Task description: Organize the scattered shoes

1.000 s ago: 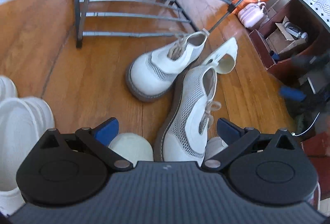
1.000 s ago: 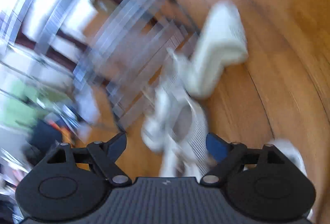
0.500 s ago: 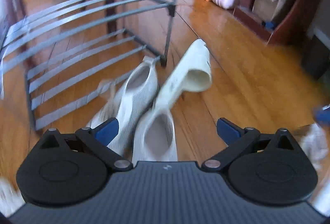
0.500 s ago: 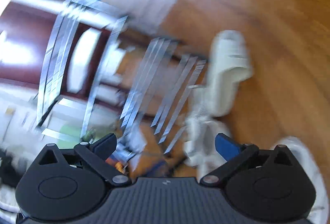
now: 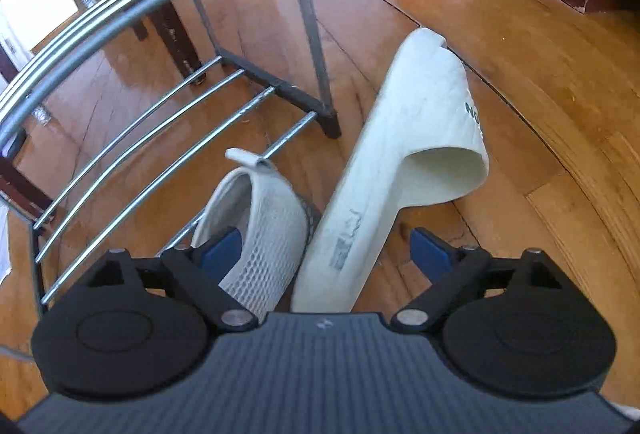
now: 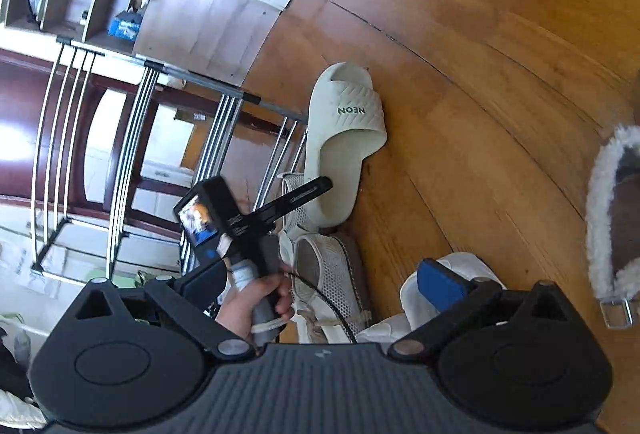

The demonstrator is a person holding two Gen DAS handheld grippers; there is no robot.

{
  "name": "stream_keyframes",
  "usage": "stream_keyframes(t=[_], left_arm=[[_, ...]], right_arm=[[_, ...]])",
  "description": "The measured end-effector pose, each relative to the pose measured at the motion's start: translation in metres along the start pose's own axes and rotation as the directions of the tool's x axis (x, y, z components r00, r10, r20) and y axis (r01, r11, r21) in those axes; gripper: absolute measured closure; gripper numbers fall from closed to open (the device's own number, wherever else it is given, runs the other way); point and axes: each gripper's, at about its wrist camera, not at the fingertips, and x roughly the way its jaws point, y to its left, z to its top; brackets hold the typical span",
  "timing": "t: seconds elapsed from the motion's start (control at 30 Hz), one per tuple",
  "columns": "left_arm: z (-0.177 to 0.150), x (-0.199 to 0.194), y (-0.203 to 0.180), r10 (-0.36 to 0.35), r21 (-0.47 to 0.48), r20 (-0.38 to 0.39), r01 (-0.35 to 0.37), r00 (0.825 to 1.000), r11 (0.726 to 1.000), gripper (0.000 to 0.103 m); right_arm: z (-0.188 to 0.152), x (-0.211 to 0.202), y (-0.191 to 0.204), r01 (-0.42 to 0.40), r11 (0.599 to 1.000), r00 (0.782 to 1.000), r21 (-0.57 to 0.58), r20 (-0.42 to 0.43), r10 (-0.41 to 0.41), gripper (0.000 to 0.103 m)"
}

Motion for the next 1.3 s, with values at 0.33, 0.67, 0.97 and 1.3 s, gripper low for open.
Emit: stream_keyframes(t=[0.33, 0.67, 0.97, 1.3], left_arm=[[0.003, -0.025, 0.047, -0.156, -0.274, 0.066, 0.168, 0.986, 0.947, 0.074], [-0.015, -0.104, 0.045, -0.313, -0.260, 0.149, 0.343, 0.938, 0.903, 0.076], [-0.129, -0.204, 0.072, -0.375, -0.330, -0.009, 0.352, 0.927, 0.876, 0.024], [-0.247, -0.234, 0.123, -0.342, -0.482, -0.044, 0.280, 0.939, 0.830, 0.019]], right_arm=[[-0.003, 0.007, -0.016, 0.028, 0.999, 0.999, 0.034, -0.035, -0.027, 0.001], [-0.014, 0.011, -0.011, 0.016, 0.999, 0.998, 0.034, -0.055, -0.014, 0.001], [-0.038, 0.031, 0.022, 0.243, 0.941, 0.968, -0.237, -0.011, -0.252, 0.001], [-0.055, 0.081, 0.092, 0.174, 0.746, 0.939, -0.643, -0.120, -0.323, 0.002]])
